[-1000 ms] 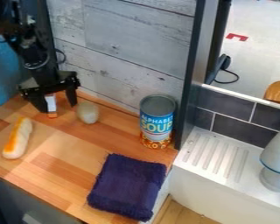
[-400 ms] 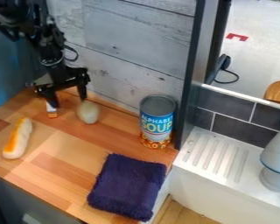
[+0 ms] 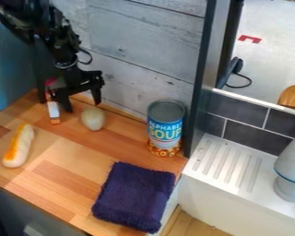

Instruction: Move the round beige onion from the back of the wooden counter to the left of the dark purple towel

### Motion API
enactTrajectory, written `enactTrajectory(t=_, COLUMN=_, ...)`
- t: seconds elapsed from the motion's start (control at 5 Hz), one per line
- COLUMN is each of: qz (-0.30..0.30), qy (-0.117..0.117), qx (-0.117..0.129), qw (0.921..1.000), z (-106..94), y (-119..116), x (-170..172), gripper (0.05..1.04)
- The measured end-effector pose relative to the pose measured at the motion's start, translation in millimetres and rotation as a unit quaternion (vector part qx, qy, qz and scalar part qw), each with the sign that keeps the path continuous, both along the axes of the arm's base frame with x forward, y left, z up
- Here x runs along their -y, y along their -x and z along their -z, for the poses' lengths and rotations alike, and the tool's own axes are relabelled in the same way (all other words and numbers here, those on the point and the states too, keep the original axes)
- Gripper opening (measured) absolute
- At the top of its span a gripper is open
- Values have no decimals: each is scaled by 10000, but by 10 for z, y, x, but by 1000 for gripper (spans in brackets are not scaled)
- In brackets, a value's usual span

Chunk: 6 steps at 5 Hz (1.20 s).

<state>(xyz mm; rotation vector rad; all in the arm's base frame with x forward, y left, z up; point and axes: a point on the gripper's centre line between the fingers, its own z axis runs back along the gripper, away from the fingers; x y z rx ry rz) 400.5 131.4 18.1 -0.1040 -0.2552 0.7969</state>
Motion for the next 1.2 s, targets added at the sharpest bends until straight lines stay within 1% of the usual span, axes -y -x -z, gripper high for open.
enactTrajectory(t=0.2, qz=101, qy=-81, qx=-239, qw=9996, z=56, y=-44, x=93, gripper=1001)
enactTrajectory(t=0.4, qz=107, qy=-41, qx=-521, qw=9986, z=151, y=-40, x=109, gripper=1001)
enactTrajectory(t=0.6, qz=145, qy=-84, qx=-745, qw=9971, z=248, y=-26, x=86, gripper=1001)
enactTrajectory(t=0.8, qz=166, qy=-108, qx=-850, qw=9962, z=335, y=-12, x=93, gripper=945)
enactTrajectory(t=1.0, qz=222, qy=-140, qx=-793, qw=9965, z=346, y=-9, x=93, gripper=894)
enactTrajectory(t=1.2, qz=279, qy=-89, qx=-682, qw=9972, z=214, y=42, x=134, gripper=894)
